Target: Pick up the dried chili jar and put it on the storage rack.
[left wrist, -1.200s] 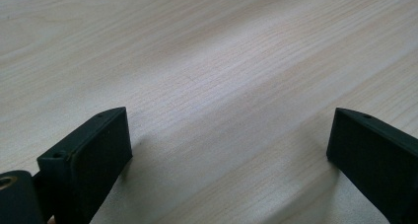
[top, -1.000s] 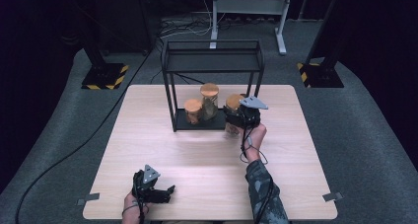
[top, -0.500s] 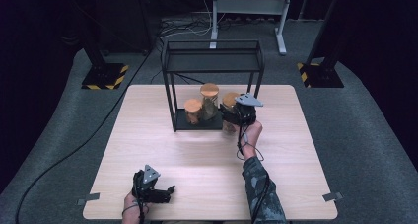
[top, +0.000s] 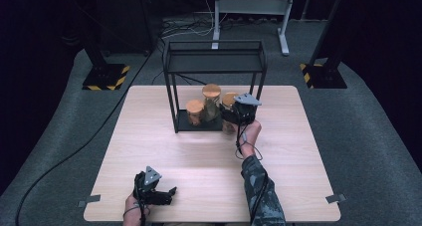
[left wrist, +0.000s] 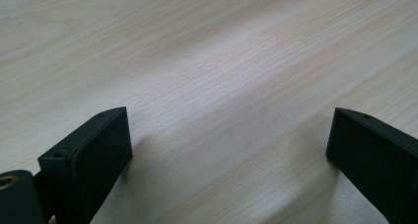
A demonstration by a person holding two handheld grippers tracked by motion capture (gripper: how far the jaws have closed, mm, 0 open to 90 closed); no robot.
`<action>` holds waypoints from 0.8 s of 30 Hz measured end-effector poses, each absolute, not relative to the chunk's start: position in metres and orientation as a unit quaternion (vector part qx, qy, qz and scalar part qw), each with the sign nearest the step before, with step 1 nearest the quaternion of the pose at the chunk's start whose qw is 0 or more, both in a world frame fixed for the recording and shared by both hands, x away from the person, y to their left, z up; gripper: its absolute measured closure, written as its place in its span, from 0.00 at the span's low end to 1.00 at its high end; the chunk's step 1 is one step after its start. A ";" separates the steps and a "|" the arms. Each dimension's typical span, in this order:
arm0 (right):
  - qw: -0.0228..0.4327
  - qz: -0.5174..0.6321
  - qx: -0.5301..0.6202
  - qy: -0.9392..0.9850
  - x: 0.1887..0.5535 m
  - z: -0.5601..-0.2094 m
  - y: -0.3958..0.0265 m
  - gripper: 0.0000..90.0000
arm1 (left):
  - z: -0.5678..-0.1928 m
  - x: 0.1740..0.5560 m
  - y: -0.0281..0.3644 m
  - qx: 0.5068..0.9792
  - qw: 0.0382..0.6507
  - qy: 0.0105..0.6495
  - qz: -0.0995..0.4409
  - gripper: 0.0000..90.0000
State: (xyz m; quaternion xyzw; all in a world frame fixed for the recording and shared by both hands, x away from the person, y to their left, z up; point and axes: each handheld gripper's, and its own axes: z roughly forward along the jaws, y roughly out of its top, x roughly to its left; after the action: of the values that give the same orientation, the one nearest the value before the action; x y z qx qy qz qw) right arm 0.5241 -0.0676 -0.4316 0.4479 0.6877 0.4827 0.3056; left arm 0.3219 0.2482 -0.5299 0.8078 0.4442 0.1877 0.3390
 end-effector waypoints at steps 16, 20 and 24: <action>0.311 0.489 0.445 0.683 0.535 -0.439 -0.062 0.27 | -0.530 0.322 0.248 0.808 0.339 0.444 0.188 0.03; 0.311 0.487 0.445 0.684 0.536 -0.439 -0.061 0.27 | -0.530 0.322 0.248 0.808 0.339 0.444 0.188 0.03; 0.312 0.488 0.445 0.683 0.539 -0.439 -0.059 0.27 | -0.530 0.322 0.248 0.808 0.339 0.444 0.188 0.03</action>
State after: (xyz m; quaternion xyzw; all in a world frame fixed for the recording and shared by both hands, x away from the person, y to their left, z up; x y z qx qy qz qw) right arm 0.5390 -0.0591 -0.4394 0.4447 0.6833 0.4879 0.3120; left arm 0.3218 0.2482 -0.5299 0.8079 0.4440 0.1883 0.3386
